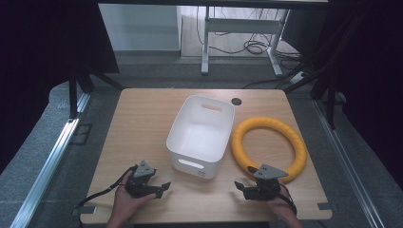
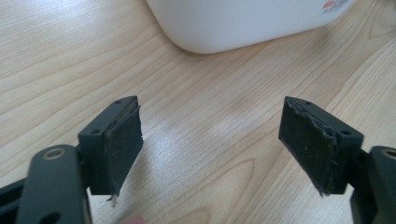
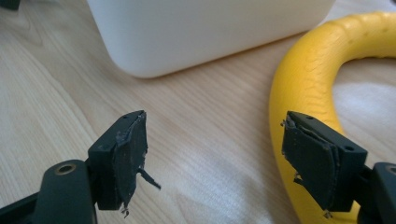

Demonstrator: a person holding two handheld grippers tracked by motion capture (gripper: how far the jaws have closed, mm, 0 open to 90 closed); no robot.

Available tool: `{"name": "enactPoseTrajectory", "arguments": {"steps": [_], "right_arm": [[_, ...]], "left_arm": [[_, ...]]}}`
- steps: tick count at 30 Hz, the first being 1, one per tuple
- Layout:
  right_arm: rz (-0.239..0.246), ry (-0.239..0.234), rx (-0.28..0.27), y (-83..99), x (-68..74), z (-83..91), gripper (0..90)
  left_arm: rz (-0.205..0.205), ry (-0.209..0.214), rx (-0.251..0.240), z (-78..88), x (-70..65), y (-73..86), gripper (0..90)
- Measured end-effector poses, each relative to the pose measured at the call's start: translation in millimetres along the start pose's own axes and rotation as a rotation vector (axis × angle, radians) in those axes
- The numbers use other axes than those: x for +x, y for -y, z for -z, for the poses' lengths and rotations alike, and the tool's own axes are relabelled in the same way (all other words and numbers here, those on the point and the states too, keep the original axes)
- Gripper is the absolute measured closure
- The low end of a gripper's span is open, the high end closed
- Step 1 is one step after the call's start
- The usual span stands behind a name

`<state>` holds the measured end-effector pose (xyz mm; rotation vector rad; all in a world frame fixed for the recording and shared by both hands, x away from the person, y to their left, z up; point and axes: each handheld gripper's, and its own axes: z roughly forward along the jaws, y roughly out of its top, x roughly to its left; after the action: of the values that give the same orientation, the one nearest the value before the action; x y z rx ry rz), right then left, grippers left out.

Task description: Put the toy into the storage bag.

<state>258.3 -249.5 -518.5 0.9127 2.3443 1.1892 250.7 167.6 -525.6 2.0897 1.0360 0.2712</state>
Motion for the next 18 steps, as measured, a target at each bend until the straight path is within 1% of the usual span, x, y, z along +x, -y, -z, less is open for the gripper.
{"name": "enactPoseTrajectory", "arguments": {"steps": [1, 3, 6, 7, 8, 9, 10, 11, 12, 13, 16, 18], "right_arm": [[-0.002, -0.003, 0.01, 0.3, -0.1, -0.8, 22.8], [-0.003, -0.002, 0.012, 0.7, -0.5, -1.1, 23.3], [-0.033, -0.007, 0.017, 1.7, -3.9, -0.4, 24.7], [-0.033, -0.007, 0.017, 1.7, -3.9, -0.4, 24.7], [-0.056, -0.015, 0.014, 1.0, -5.7, 0.5, 24.8], [-0.062, -0.018, 0.014, 0.6, -6.1, 0.8, 24.6], [-0.065, -0.019, 0.017, 0.0, -6.2, 1.4, 24.6], [-0.068, -0.022, 0.017, -0.5, -6.1, 2.0, 24.6], [-0.065, -0.022, 0.02, -1.3, -5.8, 3.1, 24.5], [-0.065, -0.022, 0.02, -1.3, -5.8, 3.1, 24.5], [-0.049, -0.028, 0.02, -5.4, -6.8, 8.8, 24.6], [-0.031, -0.028, 0.025, -7.8, -8.3, 11.3, 24.4]], "left_arm": [[0.003, 0.003, -0.004, 0.2, -0.3, -0.1, 23.4], [0.007, 0.007, -0.007, 0.3, -0.6, -0.2, 24.1], [0.008, 0.001, -0.01, -0.3, -1.8, 0.3, 24.2], [0.008, 0.001, -0.01, -0.3, -1.8, 0.3, 24.2], [-0.014, -0.021, -0.006, 0.1, -5.0, -0.7, 24.2], [-0.014, -0.021, -0.006, 0.1, -5.0, -0.7, 24.2], [-0.035, -0.029, -0.005, 0.4, -10.3, -2.8, 24.1], [-0.043, -0.027, -0.008, 0.4, -12.6, -3.7, 23.7], [-0.034, -0.015, -0.012, 0.6, -12.9, -4.0, 23.5], [-0.034, -0.015, -0.012, 0.6, -12.9, -4.0, 23.5], [-0.033, -0.031, -0.004, 0.6, -11.6, -4.2, 23.5], [-0.031, -0.028, -0.008, 2.3, -11.2, -4.9, 23.5]]}}
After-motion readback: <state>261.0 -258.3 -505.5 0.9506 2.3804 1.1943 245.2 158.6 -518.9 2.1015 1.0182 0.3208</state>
